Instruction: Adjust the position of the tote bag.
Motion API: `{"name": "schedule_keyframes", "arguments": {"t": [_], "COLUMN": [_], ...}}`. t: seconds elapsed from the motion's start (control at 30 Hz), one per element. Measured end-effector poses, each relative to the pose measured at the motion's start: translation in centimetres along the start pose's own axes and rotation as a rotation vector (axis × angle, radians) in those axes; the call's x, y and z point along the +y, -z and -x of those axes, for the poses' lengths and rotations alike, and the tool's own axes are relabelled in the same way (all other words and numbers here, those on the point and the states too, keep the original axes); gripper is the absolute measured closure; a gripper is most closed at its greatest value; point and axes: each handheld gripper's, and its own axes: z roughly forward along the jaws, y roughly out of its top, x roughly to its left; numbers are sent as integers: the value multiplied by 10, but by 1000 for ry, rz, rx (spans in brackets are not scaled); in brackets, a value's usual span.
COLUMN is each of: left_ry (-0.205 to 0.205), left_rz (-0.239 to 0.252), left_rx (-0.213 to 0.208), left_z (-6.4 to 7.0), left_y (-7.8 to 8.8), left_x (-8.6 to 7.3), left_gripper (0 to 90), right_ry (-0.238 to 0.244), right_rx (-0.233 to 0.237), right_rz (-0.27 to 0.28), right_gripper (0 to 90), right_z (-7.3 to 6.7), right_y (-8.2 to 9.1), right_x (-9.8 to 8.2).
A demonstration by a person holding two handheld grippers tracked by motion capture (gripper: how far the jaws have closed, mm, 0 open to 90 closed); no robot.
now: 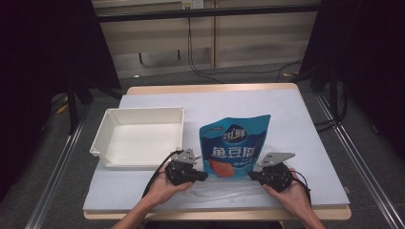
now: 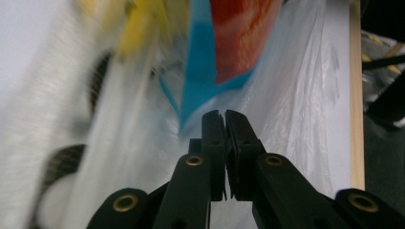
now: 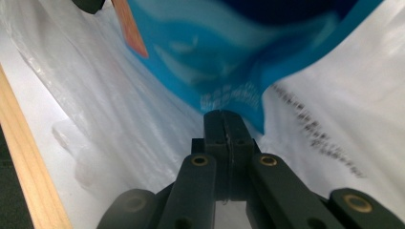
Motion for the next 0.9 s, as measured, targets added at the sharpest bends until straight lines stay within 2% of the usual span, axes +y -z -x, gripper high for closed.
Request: {"name": "schedule_keyframes", "arguments": {"t": [0.07,0.13,0.17,0.2,0.27,0.3,0.37,0.4,0.5,0.53,0.57,0.6,0.67,0.7,0.73,0.77,0.83,0.87,0.9], "left_ry": [-2,-6,-23,-15,-48,-53,-82,-76,-66,-66,-54,-49,-30,-23,-7,24,24,36,31], "left_rz": [-3,-6,-27,-23,-43,-35,-62,-48,-48,-57,-43,-36,-6,5,0,31,29,34,16], "left_rx": [-20,-17,-26,-32,-38,-49,-61,-70,-90,-78,-84,-79,-67,-58,-42,-41,-17,-22,-7], "left_z": [0,3,4,6,12,15,18,20,19,19,18,16,11,8,5,1,-2,-4,-5], "left_y": [-5,-5,-4,-4,-2,-3,-1,-2,-2,-1,-2,-1,2,4,7,7,7,6,7], "left_x": [-2,-2,-2,-2,-2,-3,-3,-4,-5,-5,-5,-5,-4,-3,-2,-3,-4,-5,-4], "left_gripper": [881,900,900,900,900,900,900,900,900,900,900,900,898,890,889,889,884,884,883], "right_ry": [-5,-22,-24,-27,-34,-35,-42,-44,-51,-50,-47,-37,-25,-14,-12,-4,-1,0,6], "right_rx": [-19,-23,-20,-35,-42,-48,-46,-43,-24,-12,1,-2,43,50,64,68,84,87,90], "right_rz": [-5,11,16,18,25,34,39,40,36,21,21,19,20,17,22,9,17,10,14], "right_gripper": [899,900,900,899,900,900,900,899,899,899,899,899,900,900,900,900,900,900,900], "right_z": [-2,0,2,2,4,4,5,5,3,2,2,1,1,-1,-2,-3,-3,-4,-4], "right_y": [-2,-1,-1,-1,0,0,-1,-2,-6,-8,-10,-10,-9,-7,-6,-4,-2,-1,0], "right_x": [-1,0,0,0,0,0,-1,-1,-1,-2,-2,-3,-5,-7,-9,-10,-13,-14,-15]}}
